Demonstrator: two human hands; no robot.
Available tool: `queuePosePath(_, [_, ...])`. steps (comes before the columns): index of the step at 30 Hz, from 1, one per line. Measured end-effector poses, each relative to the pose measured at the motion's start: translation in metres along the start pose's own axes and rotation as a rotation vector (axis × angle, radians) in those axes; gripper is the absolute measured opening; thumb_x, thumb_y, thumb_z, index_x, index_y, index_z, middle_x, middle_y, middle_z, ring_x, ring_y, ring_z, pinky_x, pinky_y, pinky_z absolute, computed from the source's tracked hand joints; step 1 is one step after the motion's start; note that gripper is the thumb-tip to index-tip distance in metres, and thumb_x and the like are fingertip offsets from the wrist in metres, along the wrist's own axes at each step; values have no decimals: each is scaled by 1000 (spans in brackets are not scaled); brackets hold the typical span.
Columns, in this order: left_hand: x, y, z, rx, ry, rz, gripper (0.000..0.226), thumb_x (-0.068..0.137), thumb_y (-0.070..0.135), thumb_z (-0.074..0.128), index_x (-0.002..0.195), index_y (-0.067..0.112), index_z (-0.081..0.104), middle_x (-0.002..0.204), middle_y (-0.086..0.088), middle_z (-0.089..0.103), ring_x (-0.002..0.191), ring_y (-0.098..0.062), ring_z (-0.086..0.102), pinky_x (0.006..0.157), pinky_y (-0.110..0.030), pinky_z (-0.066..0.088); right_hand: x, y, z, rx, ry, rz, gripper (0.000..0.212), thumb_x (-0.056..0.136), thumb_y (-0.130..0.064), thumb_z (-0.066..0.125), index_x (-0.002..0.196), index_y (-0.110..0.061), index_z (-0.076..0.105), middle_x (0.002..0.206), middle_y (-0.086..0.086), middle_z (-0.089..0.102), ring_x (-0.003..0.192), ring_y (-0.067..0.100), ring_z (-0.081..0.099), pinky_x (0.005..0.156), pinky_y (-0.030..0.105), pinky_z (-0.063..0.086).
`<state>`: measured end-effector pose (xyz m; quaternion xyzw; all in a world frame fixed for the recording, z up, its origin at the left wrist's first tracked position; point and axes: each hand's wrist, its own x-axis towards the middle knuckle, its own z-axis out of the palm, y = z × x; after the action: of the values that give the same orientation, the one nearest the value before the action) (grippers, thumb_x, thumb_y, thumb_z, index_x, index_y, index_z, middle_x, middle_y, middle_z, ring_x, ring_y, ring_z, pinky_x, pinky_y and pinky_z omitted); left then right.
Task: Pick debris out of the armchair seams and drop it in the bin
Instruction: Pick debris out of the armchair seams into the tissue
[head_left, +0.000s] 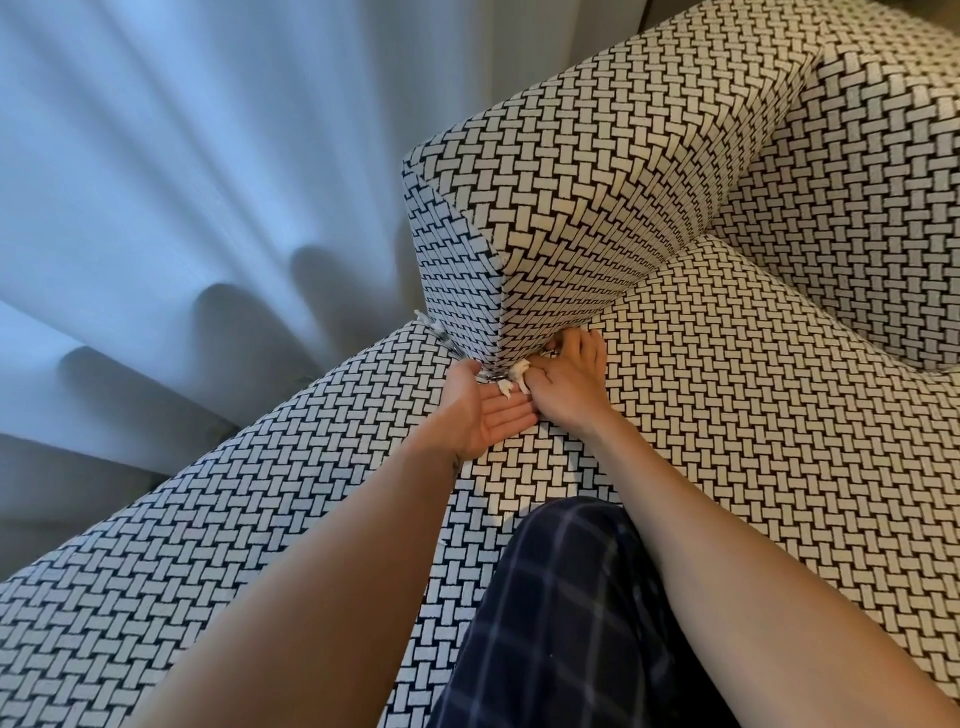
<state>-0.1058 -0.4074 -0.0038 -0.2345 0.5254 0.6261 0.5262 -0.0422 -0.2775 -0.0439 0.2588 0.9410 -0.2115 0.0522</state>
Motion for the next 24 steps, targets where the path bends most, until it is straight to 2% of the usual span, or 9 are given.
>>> queuePosePath(4, [1,0,0,4,10,-10,59,102,46,34,110,-5,63,99,-24,73,92,-35,72,76,-41,62,-6,-1,0,76,41,-12,39,103,-28,39,128,-30,69,150,11,34,147,23,11,122,38,-14])
queuePosePath(9, [2,-1,0,14,14,-3,60,102,46,34,102,-3,68,90,-22,74,84,-33,72,76,-41,62,-15,-2,0,202,120,-32,29,98,-27,53,115,-36,75,140,6,43,137,19,19,121,48,4])
queuePosePath(11, [0,-1,-1,19,3,-1,61,102,45,31,88,0,69,73,-17,72,67,-27,71,68,-37,63,-21,-5,-2,258,134,-46,25,96,-29,56,108,-40,75,138,5,43,135,18,20,120,52,8])
queuePosePath(13, [-2,-1,-1,21,-32,2,58,102,43,27,72,7,61,52,-7,58,43,-18,57,53,-30,59,-27,-8,-3,282,105,-40,21,95,-33,58,108,-41,73,143,5,40,135,12,15,121,54,7])
queuePosePath(14, [-4,-1,-1,18,-41,5,56,103,41,26,71,8,58,49,-5,54,39,-16,51,49,-27,56,-28,-9,-3,283,92,-37,21,95,-34,58,109,-41,72,146,5,39,136,11,14,121,54,6])
queuePosePath(16, [-6,-1,0,13,-23,15,53,103,38,28,78,6,62,54,-8,62,42,-18,60,51,-30,58,-30,-9,-4,309,96,-27,20,94,-37,58,108,-42,72,147,5,39,139,15,14,122,51,8])
queuePosePath(18, [-6,0,1,12,-21,29,53,104,37,29,87,3,66,66,-14,71,53,-23,70,57,-34,61,-30,-10,-4,371,121,4,18,95,-42,58,105,-41,72,144,3,41,140,22,19,118,41,13])
queuePosePath(20, [-7,-1,1,9,-30,36,53,104,36,29,92,1,67,71,-17,74,59,-25,73,59,-35,62,-30,-12,-3,434,136,43,20,95,-50,58,103,-39,73,140,2,44,138,24,23,111,34,15])
queuePosePath(24, [-5,-1,0,5,1,37,49,103,37,32,100,3,67,72,-15,74,61,-23,73,59,-35,61,-31,-19,-4,369,115,75,23,91,-59,60,105,-44,71,146,2,40,141,25,19,117,43,16])
